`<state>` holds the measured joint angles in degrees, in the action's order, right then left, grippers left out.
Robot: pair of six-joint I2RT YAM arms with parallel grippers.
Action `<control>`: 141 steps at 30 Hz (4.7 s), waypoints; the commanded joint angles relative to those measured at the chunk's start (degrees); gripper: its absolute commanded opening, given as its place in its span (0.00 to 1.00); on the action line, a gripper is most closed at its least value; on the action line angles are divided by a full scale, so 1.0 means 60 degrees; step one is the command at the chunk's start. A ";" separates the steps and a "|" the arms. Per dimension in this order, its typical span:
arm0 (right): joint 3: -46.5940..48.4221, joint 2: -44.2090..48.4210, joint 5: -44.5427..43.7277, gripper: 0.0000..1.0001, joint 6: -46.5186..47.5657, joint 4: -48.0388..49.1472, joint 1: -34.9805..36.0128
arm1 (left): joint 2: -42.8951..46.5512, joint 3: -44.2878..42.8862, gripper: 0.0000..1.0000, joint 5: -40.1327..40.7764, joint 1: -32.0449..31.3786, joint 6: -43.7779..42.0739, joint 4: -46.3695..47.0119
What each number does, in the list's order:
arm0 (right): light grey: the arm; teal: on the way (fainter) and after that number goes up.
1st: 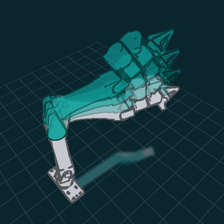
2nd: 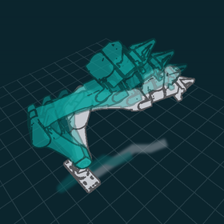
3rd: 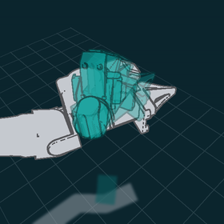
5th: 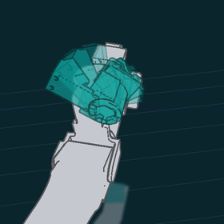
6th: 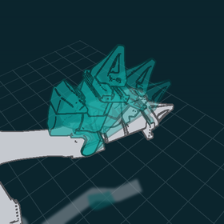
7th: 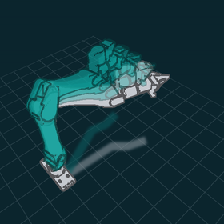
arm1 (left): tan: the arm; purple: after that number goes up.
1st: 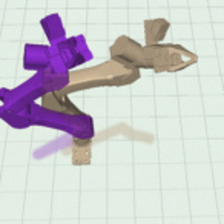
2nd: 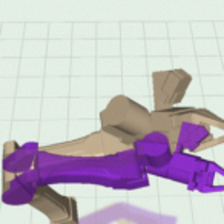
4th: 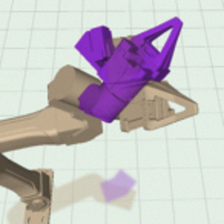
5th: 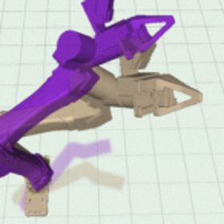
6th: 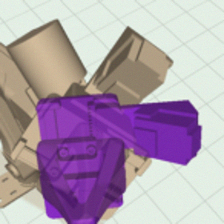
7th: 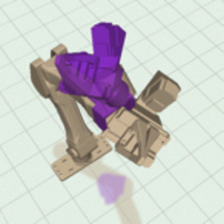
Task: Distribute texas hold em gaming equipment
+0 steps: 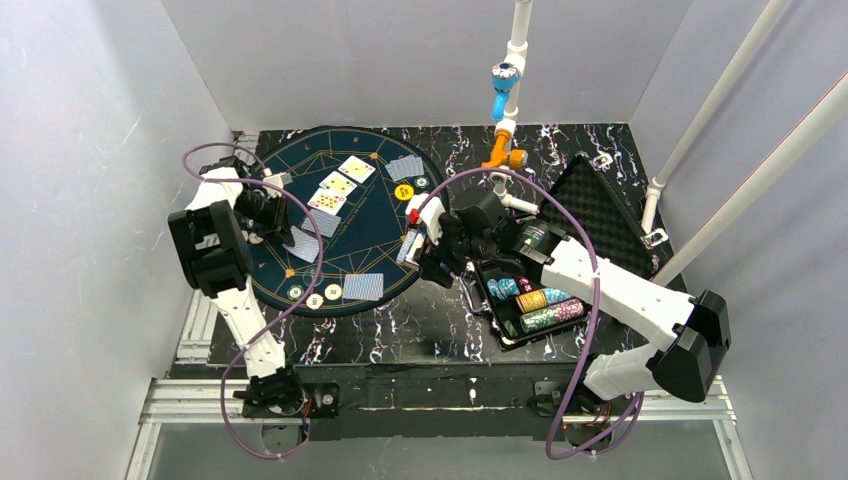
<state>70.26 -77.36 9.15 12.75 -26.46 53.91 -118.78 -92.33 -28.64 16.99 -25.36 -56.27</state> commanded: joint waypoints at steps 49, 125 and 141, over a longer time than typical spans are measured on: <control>0.0752 0.0033 0.1561 0.01 -0.0705 0.2051 0.0064 | 0.7705 0.3501 0.65 0.2243 -0.7713 0.2041 0.1425; 0.0954 0.0651 -0.0428 0.98 0.0456 0.0206 -0.0136 | 0.1247 0.0192 0.00 -0.2003 -0.3494 0.3852 0.1329; 0.0968 0.0458 -0.0332 0.98 0.0555 0.0174 -0.0167 | -0.0341 -0.0860 0.15 -0.2035 -0.3492 0.4134 0.1525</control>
<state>73.69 -74.56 6.98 15.35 -26.63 53.25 -120.73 -95.26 -41.10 -3.92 -0.38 -46.72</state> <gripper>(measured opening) 0.981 0.171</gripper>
